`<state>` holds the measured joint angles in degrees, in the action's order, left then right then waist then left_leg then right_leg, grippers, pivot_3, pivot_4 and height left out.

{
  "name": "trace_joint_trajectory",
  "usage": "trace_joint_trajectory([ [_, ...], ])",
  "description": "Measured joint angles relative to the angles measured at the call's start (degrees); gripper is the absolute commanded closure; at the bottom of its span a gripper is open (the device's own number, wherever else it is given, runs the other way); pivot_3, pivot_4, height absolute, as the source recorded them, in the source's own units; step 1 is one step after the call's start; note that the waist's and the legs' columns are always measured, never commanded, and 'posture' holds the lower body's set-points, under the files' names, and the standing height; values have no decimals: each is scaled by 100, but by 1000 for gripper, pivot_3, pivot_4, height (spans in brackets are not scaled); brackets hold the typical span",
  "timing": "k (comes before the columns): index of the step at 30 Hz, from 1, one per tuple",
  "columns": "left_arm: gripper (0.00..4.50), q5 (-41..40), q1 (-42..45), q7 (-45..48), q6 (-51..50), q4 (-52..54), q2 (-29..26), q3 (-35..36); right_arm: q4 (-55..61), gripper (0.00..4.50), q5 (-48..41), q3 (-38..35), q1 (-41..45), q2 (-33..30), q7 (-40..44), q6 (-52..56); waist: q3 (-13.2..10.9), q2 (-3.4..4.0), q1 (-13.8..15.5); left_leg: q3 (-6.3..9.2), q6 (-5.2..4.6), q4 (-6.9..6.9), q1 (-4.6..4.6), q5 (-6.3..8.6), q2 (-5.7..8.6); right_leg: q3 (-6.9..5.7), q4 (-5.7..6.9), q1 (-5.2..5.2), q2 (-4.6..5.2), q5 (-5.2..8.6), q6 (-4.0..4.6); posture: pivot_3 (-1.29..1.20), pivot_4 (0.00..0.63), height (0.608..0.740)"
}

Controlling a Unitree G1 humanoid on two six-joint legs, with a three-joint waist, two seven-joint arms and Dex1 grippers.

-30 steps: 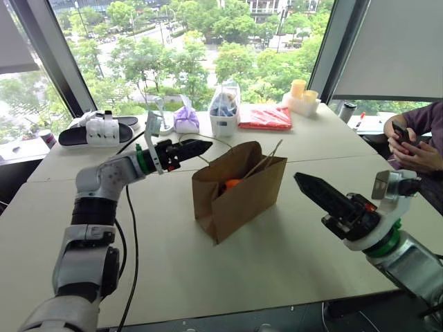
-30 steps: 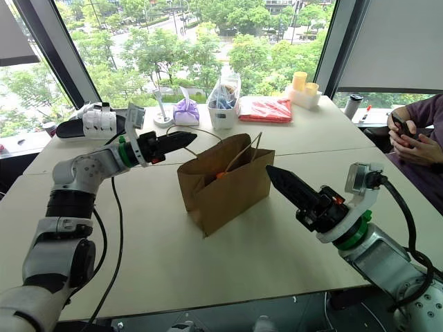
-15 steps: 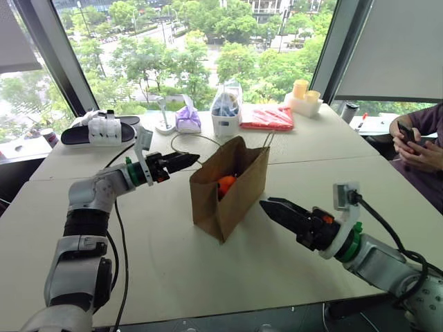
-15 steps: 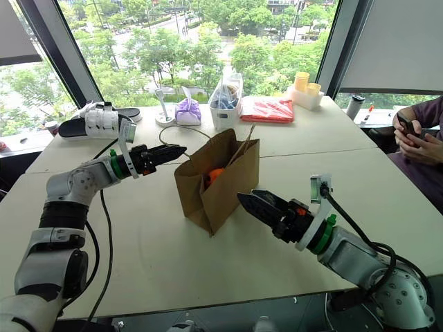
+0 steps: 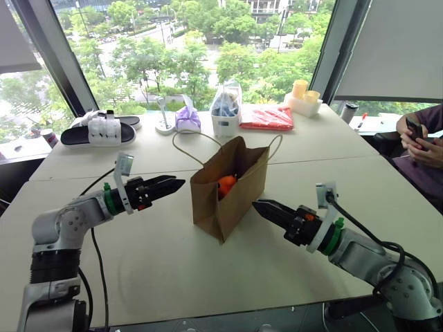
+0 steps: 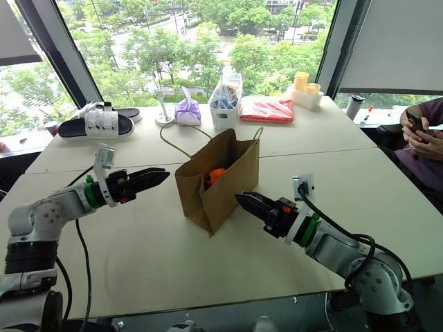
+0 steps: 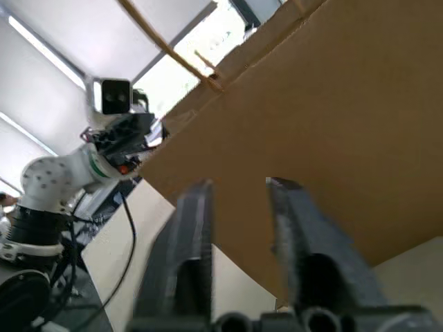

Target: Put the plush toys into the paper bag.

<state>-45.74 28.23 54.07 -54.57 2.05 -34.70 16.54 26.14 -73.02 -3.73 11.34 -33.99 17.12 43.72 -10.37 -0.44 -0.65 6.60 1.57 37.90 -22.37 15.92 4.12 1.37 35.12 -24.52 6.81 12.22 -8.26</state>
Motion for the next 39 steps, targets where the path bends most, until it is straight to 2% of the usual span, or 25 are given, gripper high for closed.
trace_joint_trajectory([
  [4, 0, 11, -333, -208, 105, 870, 83, -287, -514, 3816, 542, 403, 538, 229, 174, 106, 0, 0, 30, 0, 1, 1, 0, -1, 2, -1, -2, 3, 0, 0, 1, 0, 150, 740],
  [10, 0, 35, -382, -654, 229, 1445, 396, -618, -1123, 3816, 1187, 620, 992, 464, 511, 208, 0, 0, -3, -1, 1, 0, 0, -1, 3, -1, -1, 0, -1, 0, 1, 0, 150, 740],
  [18, 0, 650, -371, -946, 826, 1570, 845, -1634, -1301, 3816, 1600, 700, 1339, 888, 797, 347, 0, 0, 8, -3, 1, 0, -1, -1, 5, -1, -1, 0, -1, -1, 1, 0, 150, 740],
  [23, 0, 1090, -256, -1266, 1228, 1356, 1073, -1820, -1297, 3816, 1780, 678, 1333, 1027, 834, 396, 1, 1, -1, -4, 1, 0, 0, -1, 5, -2, -1, 0, -2, -1, 1, 0, 150, 740],
  [26, 895, 1361, -206, -1371, 1451, 1105, 1145, -1886, -1264, 3871, 1801, 578, 1242, 1040, 826, 434, 1, 1, 6, -4, 1, -1, -1, -1, 6, -3, -1, 0, -2, -1, 1, 0, 150, 740],
  [30, 2877, 1542, -134, -1377, 1658, 930, 1182, -1960, -1127, 3871, 1747, 389, 1083, 1040, 799, 516, 1, 1, 7, -4, 1, 0, -1, -1, 6, -2, -1, 0, -1, -1, 1, 0, 150, 740],
  [33, 4364, 1638, -100, -1377, 1744, 877, 1240, -2011, -804, 3871, 1393, 39, 887, 1005, 801, 667, 1, 1, 12, -3, 1, -1, -3, 0, 6, -3, -2, 1, -1, -1, 1, 0, 150, 740],
  [39, 4444, 1664, 15, -1293, 1932, 672, 1345, -1991, -225, 3871, 686, -593, 182, 604, 810, 951, 1, 1, 22, -5, 0, -1, -3, 0, 6, -5, -3, 3, -1, 0, 1, 0, 150, 740],
])
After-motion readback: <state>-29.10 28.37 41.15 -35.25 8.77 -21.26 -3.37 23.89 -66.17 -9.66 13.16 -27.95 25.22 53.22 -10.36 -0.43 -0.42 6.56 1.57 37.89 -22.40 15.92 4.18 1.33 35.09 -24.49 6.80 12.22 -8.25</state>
